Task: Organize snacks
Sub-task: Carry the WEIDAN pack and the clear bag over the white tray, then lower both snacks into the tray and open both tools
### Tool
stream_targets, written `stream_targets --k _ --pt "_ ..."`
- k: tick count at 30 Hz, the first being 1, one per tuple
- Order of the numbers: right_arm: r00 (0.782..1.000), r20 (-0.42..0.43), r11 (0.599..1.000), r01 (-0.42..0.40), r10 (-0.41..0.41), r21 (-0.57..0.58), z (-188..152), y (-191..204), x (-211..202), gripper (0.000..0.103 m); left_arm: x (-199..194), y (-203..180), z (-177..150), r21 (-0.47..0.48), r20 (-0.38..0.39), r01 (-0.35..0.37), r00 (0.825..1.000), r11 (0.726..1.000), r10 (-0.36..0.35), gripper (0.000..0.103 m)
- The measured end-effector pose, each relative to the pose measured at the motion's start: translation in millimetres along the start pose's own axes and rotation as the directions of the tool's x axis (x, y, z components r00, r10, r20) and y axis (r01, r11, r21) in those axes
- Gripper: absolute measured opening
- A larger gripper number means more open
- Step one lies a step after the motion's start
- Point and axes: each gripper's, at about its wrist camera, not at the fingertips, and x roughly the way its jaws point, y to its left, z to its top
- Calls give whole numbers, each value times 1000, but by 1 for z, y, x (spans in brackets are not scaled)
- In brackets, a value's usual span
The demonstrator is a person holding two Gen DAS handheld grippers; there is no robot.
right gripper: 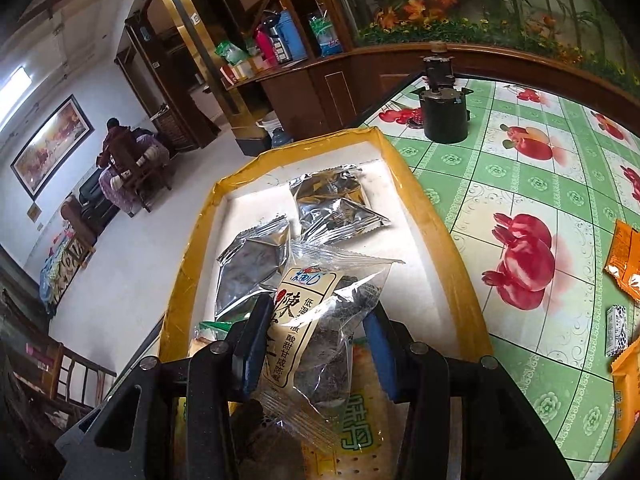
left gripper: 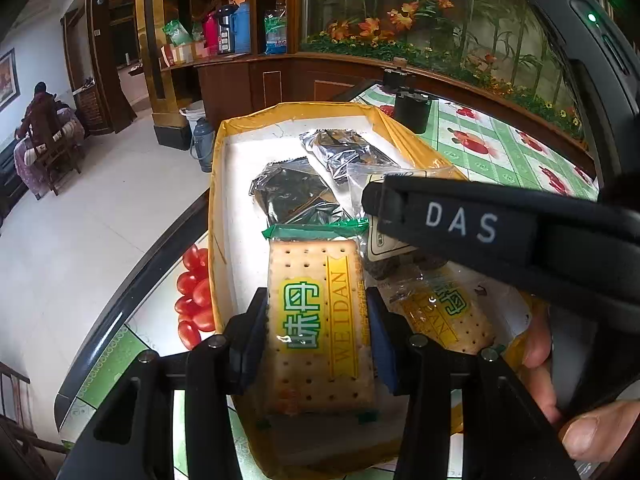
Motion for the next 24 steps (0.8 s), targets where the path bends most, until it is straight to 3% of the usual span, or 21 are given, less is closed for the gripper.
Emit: stream_targets --k 20,24 --pt "1000 1 1000 10 -10 -20 -2 5 0 52 1 2 2 -1 0 1 1000 1000 -1 47" --pt "1000 0 1000 12 -12 -25 -2 6 -2 53 -1 4 1 3 2 3 1000 1000 -3 53"
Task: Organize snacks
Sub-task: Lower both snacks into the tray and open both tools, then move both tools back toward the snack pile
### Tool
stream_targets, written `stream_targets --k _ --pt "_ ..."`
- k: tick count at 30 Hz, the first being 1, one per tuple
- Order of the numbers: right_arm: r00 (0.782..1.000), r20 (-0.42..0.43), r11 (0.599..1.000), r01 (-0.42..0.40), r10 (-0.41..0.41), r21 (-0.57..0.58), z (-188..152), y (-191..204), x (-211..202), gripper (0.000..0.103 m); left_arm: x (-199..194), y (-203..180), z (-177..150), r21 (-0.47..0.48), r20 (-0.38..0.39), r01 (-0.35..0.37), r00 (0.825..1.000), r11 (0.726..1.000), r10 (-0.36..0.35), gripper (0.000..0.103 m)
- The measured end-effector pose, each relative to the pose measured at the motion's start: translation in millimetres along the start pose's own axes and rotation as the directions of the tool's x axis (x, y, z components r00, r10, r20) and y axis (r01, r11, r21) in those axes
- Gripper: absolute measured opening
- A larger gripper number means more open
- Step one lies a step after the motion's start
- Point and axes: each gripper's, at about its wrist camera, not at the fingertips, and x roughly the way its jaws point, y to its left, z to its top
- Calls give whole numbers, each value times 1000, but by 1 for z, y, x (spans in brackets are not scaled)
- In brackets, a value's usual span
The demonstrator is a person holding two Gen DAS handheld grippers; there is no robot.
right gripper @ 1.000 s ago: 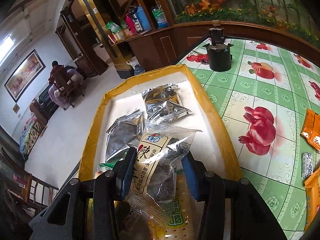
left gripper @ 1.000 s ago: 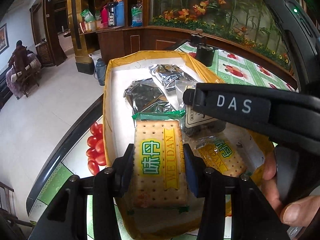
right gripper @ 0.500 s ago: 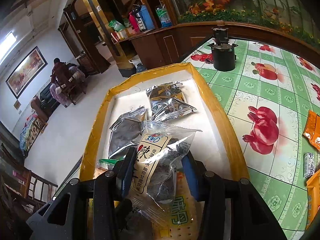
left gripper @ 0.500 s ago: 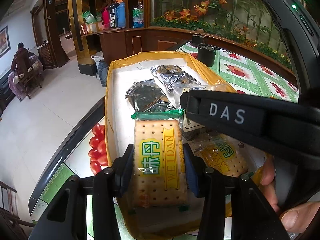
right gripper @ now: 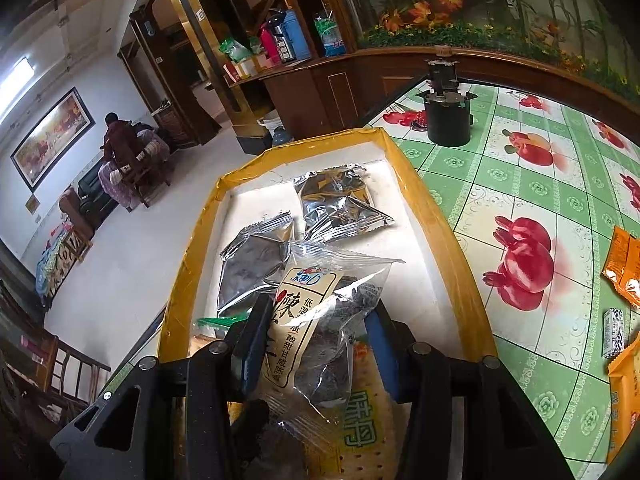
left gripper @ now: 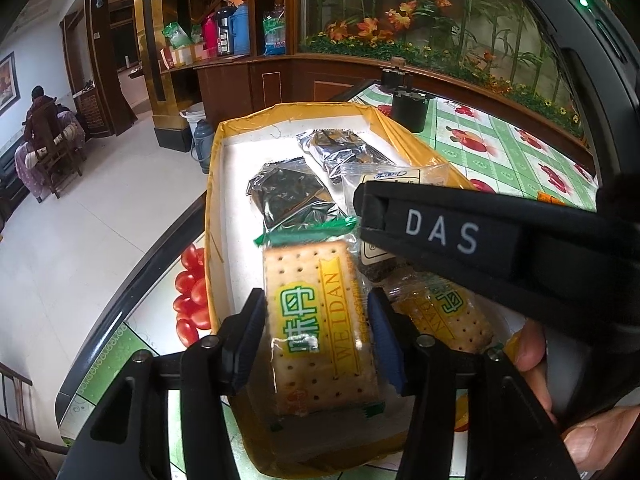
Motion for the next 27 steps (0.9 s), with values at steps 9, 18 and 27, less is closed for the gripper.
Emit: stream_targets --k 9,18,27 --pt "999 45 999 -28 26 38 4 -9 -15 56 -2 -2 -1 6 14 19 1000 1000 -20 63" --pt "994 95 995 -55 47 84 8 -22 -36 56 -12 2 2 3 46 -3 999 1000 3 73" --pt "992 118 988 -66 50 136 3 -42 -59 56 -37 -5 7 12 94 0 996 1000 -1 74"
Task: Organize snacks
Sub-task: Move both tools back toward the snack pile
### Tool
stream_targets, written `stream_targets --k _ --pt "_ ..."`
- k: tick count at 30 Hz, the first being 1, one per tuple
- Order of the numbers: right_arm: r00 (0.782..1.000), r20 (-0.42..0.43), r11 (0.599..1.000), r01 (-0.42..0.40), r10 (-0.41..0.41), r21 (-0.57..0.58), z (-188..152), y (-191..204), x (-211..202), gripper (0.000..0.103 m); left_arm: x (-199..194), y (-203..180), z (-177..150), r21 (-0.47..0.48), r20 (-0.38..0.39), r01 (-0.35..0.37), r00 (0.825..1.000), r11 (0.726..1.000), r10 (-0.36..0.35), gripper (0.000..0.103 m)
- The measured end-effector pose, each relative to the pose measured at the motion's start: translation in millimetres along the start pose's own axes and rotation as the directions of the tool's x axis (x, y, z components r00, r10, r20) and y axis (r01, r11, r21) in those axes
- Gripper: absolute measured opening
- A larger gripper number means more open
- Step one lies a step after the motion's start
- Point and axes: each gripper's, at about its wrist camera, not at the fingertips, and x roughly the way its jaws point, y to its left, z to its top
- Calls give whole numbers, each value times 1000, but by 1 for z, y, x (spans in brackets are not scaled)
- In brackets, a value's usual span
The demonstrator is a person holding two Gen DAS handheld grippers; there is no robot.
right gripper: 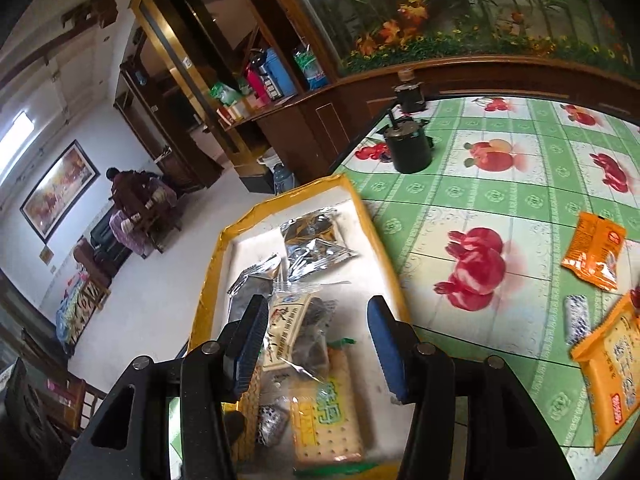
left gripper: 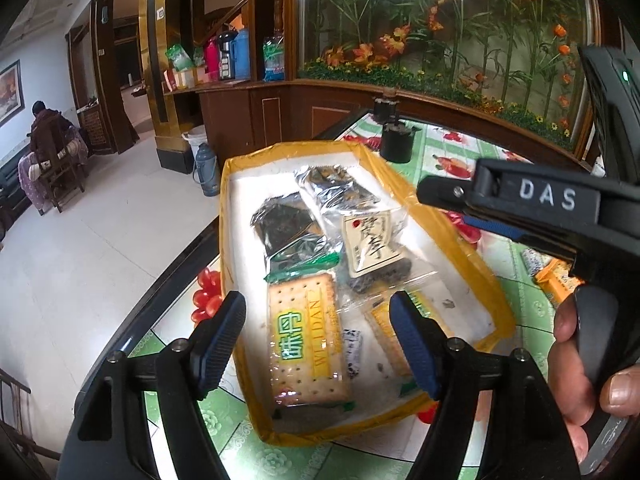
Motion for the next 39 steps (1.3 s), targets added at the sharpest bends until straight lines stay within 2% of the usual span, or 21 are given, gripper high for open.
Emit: stream_targets --k 7,16,18,20,22,25,26,31,35,37,39 --pt "999 4 998 35 -35 52 -4 -39 -29 56 -13 -27 -1 56 17 31 999 998 -32 75" --pt "990 51 985 126 -133 115 -10 -111 -92 56 -22 -74 -10 161 -2 91 996 983 -92 75" --pt "984 66 979 154 -164 137 -11 -132 -110 56 -24 -86 -15 196 -8 105 994 975 -106 75" --pt "976 83 970 184 -199 161 -11 -150 -126 64 -27 -95 -19 225 -11 118 993 967 -118 75" --pt "962 98 953 234 -256 191 -12 -174 -141 69 -28 -103 -22 250 -19 134 991 959 -134 75" --pt "930 85 914 330 -357 235 -13 -209 -156 69 -30 -112 -26 276 -27 150 989 949 -148 76" --pt "927 76 908 339 -367 246 -14 -216 -157 68 -30 -115 -27 283 -28 154 988 947 -152 76" --pt "953 -18 901 291 -301 322 -24 -243 -149 69 -29 -122 -32 298 -46 177 984 938 -171 78" --pt "976 -70 943 218 -206 253 -27 -222 -137 76 -28 -126 -36 308 -60 187 982 933 -177 78" --pt "975 -98 957 217 -201 193 -29 -210 -129 76 -27 -127 -36 309 -68 192 981 932 -180 78" --pt "962 -117 956 262 -247 129 -32 -199 -121 76 -27 -126 -36 304 -75 201 979 931 -187 78"
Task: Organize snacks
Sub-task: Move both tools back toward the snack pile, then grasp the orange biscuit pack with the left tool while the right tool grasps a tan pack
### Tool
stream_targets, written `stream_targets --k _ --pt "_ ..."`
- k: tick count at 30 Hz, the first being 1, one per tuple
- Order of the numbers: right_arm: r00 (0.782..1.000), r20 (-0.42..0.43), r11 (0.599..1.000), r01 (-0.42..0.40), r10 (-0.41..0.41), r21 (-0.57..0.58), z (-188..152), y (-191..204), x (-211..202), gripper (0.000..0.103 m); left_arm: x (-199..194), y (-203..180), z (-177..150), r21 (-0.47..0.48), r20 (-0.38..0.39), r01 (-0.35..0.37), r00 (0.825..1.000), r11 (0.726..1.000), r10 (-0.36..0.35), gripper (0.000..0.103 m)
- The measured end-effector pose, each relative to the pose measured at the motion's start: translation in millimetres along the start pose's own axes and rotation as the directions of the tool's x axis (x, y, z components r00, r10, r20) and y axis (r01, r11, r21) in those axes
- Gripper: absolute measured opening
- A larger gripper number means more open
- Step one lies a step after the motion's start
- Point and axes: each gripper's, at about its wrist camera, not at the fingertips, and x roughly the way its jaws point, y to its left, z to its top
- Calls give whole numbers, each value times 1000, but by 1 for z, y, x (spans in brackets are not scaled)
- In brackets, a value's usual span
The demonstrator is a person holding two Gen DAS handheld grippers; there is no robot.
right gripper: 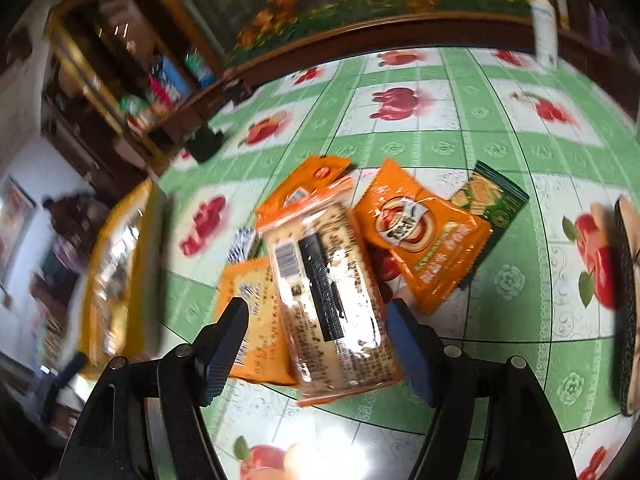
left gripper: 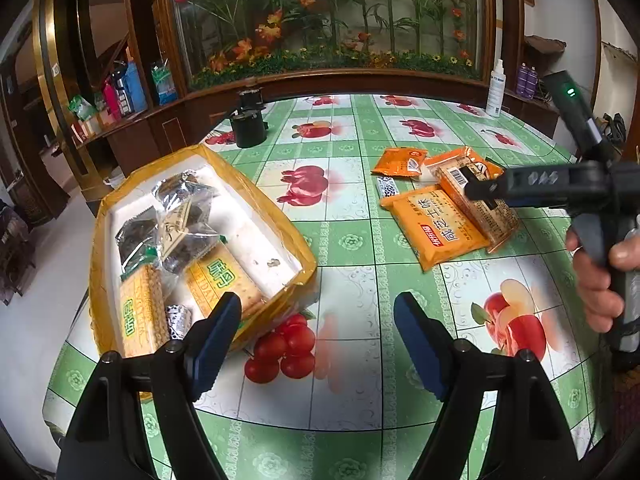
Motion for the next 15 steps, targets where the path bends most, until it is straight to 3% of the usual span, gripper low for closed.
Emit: stream_targets --k 5,6,7,11,15 --pt "993 11 991 115 -115 -60 -7 9 11 75 0 -3 0 0 -6 28 1000 1000 -28 78" --pt "993 9 992 114 -114 -60 -8 9 12 65 0 -4 0 0 -9 38 999 999 -38 78" --pt "994 4 992 112 -112 -62 -8 8 12 63 0 -6 0 -1 -13 55 998 998 -55 78" --pt "997 24 995 76 -75 -58 -7 9 3 62 2 -12 5 -1 -29 88 996 996 -88 81" --pt "995 101 1000 12 -13 10 0 3 -19 60 11 -24 21 -30 -72 168 983 985 -169 84"
